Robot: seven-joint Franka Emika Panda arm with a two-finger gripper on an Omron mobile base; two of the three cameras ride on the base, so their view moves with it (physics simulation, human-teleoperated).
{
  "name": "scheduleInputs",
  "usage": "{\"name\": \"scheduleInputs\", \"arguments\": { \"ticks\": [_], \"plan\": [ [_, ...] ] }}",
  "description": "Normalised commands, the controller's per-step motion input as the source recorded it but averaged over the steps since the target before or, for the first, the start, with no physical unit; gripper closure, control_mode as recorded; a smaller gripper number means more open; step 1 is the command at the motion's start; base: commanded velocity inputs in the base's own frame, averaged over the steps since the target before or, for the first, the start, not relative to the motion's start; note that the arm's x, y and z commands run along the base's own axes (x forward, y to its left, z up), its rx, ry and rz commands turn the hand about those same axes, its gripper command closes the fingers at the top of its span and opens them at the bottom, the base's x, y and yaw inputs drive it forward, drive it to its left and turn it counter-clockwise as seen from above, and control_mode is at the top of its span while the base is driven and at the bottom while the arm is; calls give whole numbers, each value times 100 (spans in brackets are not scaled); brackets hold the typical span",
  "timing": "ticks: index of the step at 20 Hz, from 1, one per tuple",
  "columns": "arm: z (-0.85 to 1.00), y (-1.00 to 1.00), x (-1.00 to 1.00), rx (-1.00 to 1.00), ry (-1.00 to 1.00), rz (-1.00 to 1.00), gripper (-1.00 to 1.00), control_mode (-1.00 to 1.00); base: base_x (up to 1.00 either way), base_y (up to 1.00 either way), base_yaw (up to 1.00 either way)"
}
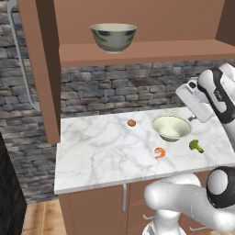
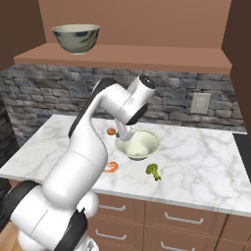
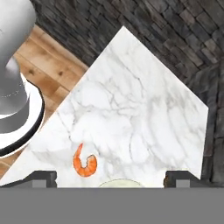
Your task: Pick both bowls and place them on the counter. Then place the shrimp in one bowl and place the broccoli in the other bowl.
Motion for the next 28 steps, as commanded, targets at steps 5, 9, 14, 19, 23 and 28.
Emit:
{"name": "scheduleInputs", "arguments": {
  "ticks": [5,9,14,19,23,28],
  "plan": [
    [62,65,-23,-1,0,0,-100,-100,0,0,0],
    [33,33,-21,-2,-5,3,-100,-100,0,0,0],
    [19,8,-18,0,-11,1,-100,-100,0,0,0],
    [65,9,-2,0,-18,0,-100,-100,0,0,0],
    [68,22,0,0,-14,2,-100,-100,0,0,0],
    [75,27,17,0,-5,0,-100,-100,0,0,0]
  ]
}}
